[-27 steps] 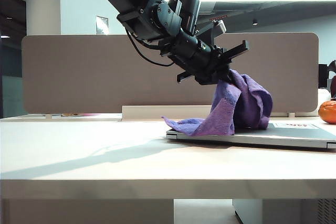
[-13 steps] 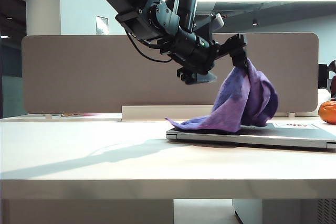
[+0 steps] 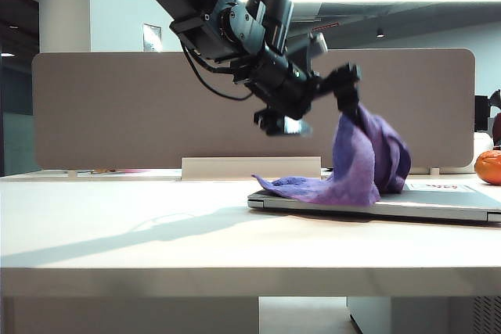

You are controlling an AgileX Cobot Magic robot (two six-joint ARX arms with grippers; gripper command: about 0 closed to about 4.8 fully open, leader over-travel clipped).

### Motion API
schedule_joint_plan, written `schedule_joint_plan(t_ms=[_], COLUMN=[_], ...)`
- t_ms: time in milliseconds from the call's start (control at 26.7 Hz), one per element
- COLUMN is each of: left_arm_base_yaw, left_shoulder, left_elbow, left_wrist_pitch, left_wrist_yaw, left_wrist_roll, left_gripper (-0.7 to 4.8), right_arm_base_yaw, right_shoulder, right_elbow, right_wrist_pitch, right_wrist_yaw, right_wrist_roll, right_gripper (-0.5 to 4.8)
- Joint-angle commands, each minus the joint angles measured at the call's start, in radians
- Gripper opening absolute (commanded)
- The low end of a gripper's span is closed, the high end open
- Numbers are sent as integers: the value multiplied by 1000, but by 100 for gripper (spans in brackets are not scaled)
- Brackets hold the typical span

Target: Pick up the purple rag and put it over the laptop.

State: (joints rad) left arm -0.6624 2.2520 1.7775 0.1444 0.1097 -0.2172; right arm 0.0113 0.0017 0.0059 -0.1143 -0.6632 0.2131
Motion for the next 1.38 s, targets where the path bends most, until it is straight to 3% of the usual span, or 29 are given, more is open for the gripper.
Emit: schedule_joint_plan(t_ms=[37, 150, 411, 524, 598, 748, 860, 1010, 1085, 1234, 1384], left_arm_base_yaw=[-2, -2, -5, -3, -3, 8, 12, 26, 44, 72, 92], left_shoulder=[-5, -6, -10, -40, -68, -129, -169, -220, -250, -307, -341], left_elbow=[4, 4, 4, 4, 4, 4, 4, 4, 4, 4, 4], left_wrist_pitch=[-115, -164, -212, -259, -291, -309, -312, -344, -377, -505, -584], left_wrist_yaw=[0, 45, 311, 359, 358, 359, 359, 359, 346, 219, 168], left_wrist_roll=[2, 0, -5, -3, 0, 1, 1, 17, 52, 138, 206], left_gripper=[458, 458, 458, 440, 365, 161, 68, 44, -6, -6, -6], right_arm_base_yaw=[0, 0, 0, 0, 0, 0, 0, 0, -1, -1, -3], right_shoulder=[-2, -2, -2, -2, -2, -2, -2, -2, -2, -2, -2], right_elbow=[-6, -6, -6, -6, -6, -6, -6, -6, -6, -6, -6], right_wrist_pitch=[10, 8, 6, 6, 6, 6, 6, 6, 6, 6, 2], right_wrist_yaw=[0, 14, 18, 85, 151, 300, 388, 463, 490, 510, 547], right_wrist_roll=[0, 0, -1, -4, -4, -4, -5, -6, -16, -60, -69], right_gripper=[-8, -8, -8, -8, -8, -8, -8, -8, -8, -8, -8])
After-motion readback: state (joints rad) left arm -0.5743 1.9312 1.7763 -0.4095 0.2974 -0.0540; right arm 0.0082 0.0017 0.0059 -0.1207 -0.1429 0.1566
